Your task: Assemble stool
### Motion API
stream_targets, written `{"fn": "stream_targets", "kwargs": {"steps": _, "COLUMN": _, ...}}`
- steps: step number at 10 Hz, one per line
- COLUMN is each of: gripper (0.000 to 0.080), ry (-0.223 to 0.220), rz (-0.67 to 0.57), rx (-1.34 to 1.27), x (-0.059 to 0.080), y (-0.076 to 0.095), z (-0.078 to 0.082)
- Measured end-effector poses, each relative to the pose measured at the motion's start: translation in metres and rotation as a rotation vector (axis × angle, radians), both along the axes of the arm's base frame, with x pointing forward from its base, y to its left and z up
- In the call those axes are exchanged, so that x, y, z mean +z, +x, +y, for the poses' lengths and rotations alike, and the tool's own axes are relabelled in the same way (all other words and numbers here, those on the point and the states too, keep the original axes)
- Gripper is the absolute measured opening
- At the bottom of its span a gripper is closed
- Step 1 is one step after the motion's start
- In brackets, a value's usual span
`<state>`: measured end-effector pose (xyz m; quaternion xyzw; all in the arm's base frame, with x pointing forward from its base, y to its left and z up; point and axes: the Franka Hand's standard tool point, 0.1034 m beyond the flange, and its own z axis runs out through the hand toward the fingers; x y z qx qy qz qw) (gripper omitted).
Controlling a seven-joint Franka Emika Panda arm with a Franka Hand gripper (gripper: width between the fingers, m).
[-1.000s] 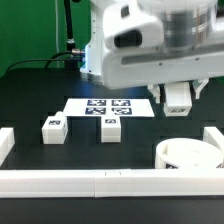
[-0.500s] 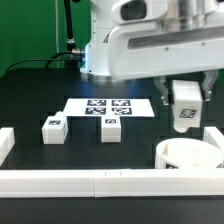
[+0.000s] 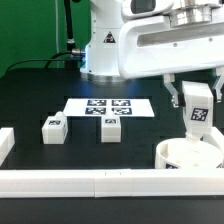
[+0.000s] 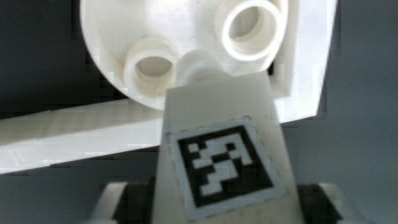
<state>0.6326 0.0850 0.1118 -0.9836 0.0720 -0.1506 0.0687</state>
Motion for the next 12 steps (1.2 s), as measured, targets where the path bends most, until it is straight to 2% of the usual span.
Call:
{"fn": "stream_targets", "kwargs": {"steps": 5, "gripper": 0.0325, "ry": -0.002, "rz": -0.001, "rx": 0.009, "x": -0.001, "y": 0.0, "z": 0.003}}
{"fn": "stream_targets", "kwargs": {"steps": 6, "gripper": 0.0325, "ry": 0.012, "rz": -0.015, "rx": -0.003, "x": -0.005, "y": 0.001, "z": 0.009}}
{"fn": "stream_targets", "kwargs": {"steps": 8, "gripper": 0.0325, "ry": 0.033, "rz": -0.013, "rx": -0.023, "x": -0.012, "y": 0.001, "z": 0.011}}
{"fn": "stream_targets", "kwargs": {"steps": 12, "gripper": 0.0325, "ry": 0.041, "rz": -0.029, "rx": -0.044, "x": -0.013, "y": -0.002, "z": 0.013}}
